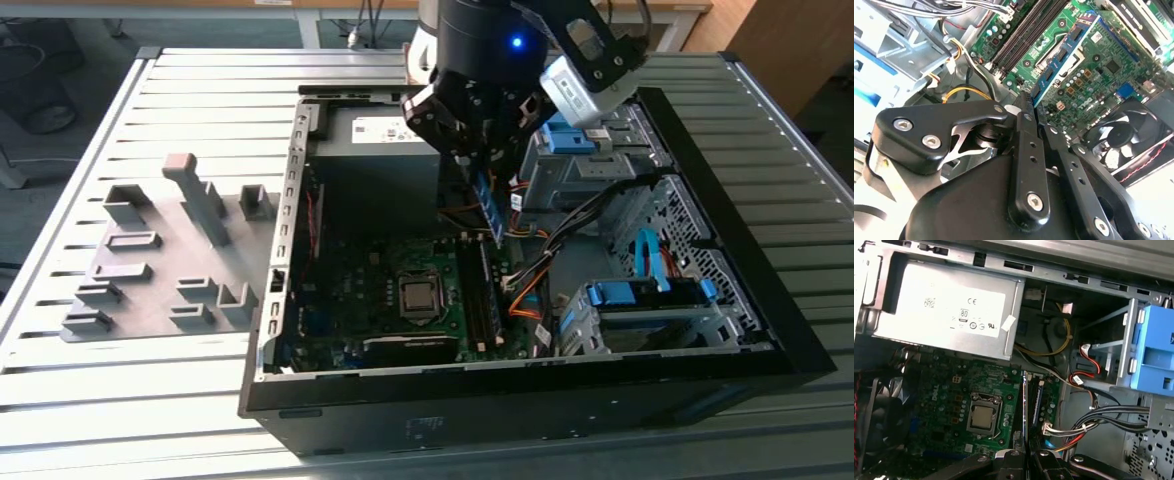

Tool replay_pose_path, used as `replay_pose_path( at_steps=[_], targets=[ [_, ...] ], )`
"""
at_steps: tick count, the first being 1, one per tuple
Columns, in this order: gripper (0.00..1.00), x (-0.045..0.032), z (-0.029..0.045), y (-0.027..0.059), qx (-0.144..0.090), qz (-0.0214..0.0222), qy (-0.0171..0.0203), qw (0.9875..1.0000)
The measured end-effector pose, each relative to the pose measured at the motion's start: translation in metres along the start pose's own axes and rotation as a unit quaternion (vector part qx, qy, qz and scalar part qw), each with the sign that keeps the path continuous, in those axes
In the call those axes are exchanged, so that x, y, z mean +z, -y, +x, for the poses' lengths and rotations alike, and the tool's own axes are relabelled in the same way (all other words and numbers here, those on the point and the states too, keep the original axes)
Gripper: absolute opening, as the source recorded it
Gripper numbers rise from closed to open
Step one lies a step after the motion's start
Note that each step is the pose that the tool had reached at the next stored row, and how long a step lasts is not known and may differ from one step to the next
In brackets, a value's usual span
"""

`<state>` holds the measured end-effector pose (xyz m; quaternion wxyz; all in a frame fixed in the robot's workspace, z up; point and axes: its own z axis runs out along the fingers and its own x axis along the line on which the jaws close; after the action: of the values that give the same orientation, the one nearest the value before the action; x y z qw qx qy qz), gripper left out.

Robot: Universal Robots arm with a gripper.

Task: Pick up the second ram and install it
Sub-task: 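Insert the second ram into the second slot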

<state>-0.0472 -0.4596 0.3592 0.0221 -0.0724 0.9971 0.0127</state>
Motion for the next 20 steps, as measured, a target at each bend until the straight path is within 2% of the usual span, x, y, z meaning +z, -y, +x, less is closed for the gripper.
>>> replay_pose_path(
  at_steps=[6,12,20],
  targets=[
    [0.14,0.0005,-0.0016,0.0002,0.025,0.0019,0.0005,0.9997],
    [0.14,0.0026,-0.0067,0.001,0.036,0.0031,0.0005,0.9994],
    [0.14,0.012,-0.0065,0.0013,0.042,0.0034,0.0007,0.9991]
  ],
)
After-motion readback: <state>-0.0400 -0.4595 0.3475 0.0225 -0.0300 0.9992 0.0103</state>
